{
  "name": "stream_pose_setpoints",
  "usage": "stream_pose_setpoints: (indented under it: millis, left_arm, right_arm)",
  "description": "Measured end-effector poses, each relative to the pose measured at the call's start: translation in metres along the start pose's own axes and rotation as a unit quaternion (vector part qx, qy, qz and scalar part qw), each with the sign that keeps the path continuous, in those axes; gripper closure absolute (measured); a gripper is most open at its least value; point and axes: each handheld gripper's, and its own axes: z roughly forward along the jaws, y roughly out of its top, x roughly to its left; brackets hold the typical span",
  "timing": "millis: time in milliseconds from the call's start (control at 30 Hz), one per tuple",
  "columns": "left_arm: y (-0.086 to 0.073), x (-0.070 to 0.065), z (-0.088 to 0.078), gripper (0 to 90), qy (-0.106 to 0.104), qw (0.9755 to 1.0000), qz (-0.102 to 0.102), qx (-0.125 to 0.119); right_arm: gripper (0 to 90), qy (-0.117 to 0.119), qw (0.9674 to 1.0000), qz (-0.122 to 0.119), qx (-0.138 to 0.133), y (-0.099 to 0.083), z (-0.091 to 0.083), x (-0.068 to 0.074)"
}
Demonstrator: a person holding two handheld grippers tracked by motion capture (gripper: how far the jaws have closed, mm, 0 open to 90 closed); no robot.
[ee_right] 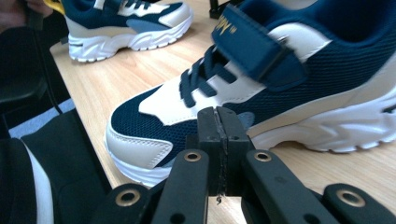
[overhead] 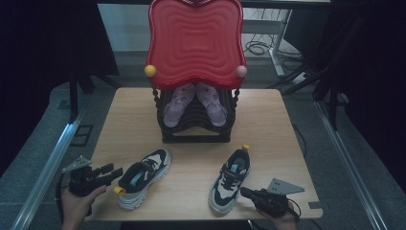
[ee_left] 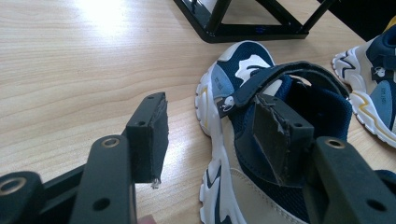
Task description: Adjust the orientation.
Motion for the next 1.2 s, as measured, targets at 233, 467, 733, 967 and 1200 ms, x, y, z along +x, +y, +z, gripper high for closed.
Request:
stream_pose_setpoints:
  millis: [233,467,733,967,1200]
  left_arm:
    - [-0.001,0.000,0.000,45.6,0.002,1.0000,-0.001,0.000]
    - [-0.001,0.001,0.001,45.4,0.003,1.0000,-0.001,0.001]
    - [-0.002,0.002,0.002,45.1,0.004,1.0000,-0.001,0.004]
    - [-0.001,0.002,0.001,45.1,0.004,1.0000,-0.002,0.001]
    - [-0.002,0.002,0.001,45.2,0.005,1.0000,-0.003,0.003]
  right_arm:
    - [88.9,0.011,0.9998,-0.008,0.013,0.002,0.012,0.005]
    - [89.0,0.005,0.9999,-0.009,0.012,0.008,0.019,0.008]
    - [88.9,-0.004,0.9998,-0.011,0.014,0.014,0.030,0.014]
    - [89.0,-0.013,0.9997,-0.013,0.018,0.019,0.042,0.021]
    - [88.9,-0.018,0.9994,-0.023,0.017,0.024,0.054,0.029]
